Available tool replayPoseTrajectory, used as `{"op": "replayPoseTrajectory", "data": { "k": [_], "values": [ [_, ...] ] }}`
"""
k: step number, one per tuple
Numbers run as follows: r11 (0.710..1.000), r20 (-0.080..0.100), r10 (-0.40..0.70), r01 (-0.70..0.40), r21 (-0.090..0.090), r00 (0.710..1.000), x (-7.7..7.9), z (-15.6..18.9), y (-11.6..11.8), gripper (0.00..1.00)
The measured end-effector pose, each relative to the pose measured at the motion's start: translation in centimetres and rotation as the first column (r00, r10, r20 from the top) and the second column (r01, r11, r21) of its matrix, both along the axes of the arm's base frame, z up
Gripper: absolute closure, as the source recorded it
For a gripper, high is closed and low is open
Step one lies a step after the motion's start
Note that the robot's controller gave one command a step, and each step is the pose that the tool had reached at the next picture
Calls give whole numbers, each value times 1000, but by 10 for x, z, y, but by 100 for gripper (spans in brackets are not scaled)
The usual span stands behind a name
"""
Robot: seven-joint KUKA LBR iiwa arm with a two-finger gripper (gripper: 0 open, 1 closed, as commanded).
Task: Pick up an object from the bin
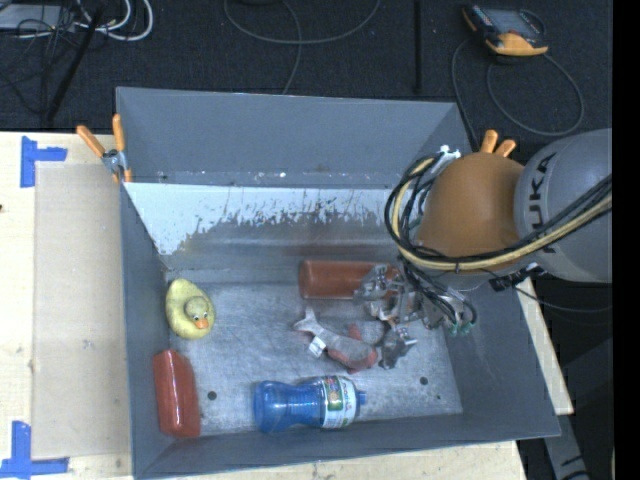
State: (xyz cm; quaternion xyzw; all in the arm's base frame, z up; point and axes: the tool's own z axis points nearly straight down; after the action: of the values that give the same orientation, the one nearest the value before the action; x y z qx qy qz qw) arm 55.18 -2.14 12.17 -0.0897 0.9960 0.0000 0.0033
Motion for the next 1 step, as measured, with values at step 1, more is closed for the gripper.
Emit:
{"op": "replayPoseTrajectory", "data": {
  "k": [1],
  "values": [
    [989,-10,151,-151,-2,988,-4,-38,24,0]
  ]
}}
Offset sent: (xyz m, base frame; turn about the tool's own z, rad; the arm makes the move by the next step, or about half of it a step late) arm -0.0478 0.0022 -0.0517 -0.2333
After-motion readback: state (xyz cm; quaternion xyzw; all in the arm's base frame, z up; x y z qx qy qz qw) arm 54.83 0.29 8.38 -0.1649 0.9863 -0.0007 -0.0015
